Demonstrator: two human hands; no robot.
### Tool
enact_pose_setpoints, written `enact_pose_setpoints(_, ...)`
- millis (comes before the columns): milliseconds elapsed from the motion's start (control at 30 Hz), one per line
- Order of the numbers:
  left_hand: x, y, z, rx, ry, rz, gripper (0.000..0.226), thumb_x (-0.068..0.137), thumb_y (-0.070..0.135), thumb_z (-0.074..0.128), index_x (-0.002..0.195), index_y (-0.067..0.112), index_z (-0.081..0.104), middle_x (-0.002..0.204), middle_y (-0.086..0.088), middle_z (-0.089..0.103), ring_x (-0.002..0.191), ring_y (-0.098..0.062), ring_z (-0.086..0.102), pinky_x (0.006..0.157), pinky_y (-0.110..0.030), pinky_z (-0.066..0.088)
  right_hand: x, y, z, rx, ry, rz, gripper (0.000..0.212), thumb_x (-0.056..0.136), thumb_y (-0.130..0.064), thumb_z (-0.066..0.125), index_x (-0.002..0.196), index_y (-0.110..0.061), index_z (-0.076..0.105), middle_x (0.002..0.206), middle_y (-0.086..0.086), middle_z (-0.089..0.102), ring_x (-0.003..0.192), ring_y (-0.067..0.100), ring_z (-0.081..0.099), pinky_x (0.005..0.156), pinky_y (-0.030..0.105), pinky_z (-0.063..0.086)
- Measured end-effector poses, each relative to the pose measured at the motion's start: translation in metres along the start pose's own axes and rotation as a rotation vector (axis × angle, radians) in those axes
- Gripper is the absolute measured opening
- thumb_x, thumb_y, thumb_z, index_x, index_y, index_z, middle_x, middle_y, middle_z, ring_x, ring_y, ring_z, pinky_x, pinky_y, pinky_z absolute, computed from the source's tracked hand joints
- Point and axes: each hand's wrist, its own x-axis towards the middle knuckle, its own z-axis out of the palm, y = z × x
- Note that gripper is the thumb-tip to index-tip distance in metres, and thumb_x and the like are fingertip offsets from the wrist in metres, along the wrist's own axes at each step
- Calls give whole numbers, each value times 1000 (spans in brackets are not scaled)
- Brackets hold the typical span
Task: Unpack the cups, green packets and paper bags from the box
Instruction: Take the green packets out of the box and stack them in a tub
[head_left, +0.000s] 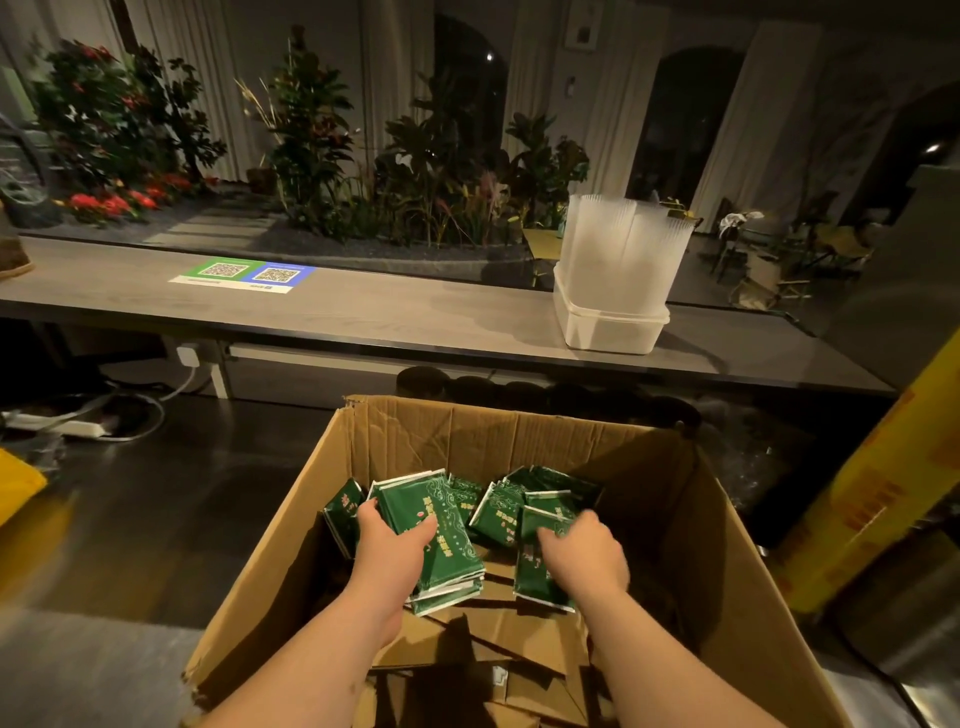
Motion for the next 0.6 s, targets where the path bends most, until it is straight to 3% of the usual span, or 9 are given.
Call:
enact_pose_setpoints(100,-2,-2,2,40,11,17,51,100,11,64,135,31,33,120,-5,58,101,-25,63,70,-39,53,5,28,8,-114,-98,97,49,83,-66,68,105,-23,58,95,-3,64,89,18,64,77,36,59)
enact_pose_setpoints(200,-4,0,1,53,17,4,47,99,11,65,129,30,35,118,-7,61,102,-30,66,82,-49,59,11,33,12,-64,-141,115,40,82,-59,74,87,-27,50,90,-3,64,85,18,65,76,35,58)
enact_pose_setpoints(433,-6,-2,0,68,21,7,46,100,11,63,123,34,32,116,-8,62,101,-30,67,80,-48,59,20,31,19,90,-124,190,26,86,-32,78,95,-22,56,89,2,66,80,20,68,77,40,62)
enact_pose_setpoints(500,-7,0,0,70,19,6,47,100,10,63,124,33,31,116,-7,61,101,-29,66,73,-43,58,19,26,10,224,-126,177,21,91,-21,74,100,-19,56,93,5,67,81,22,69,78,42,63)
enact_pose_setpoints(600,-6,1,0,58,2,-19,50,100,11,63,129,32,29,117,-8,60,101,-29,66,70,-40,56,9,8,-18,792,-230,204,17,94,-5,67,108,-13,59,105,16,71,88,32,74,76,47,63)
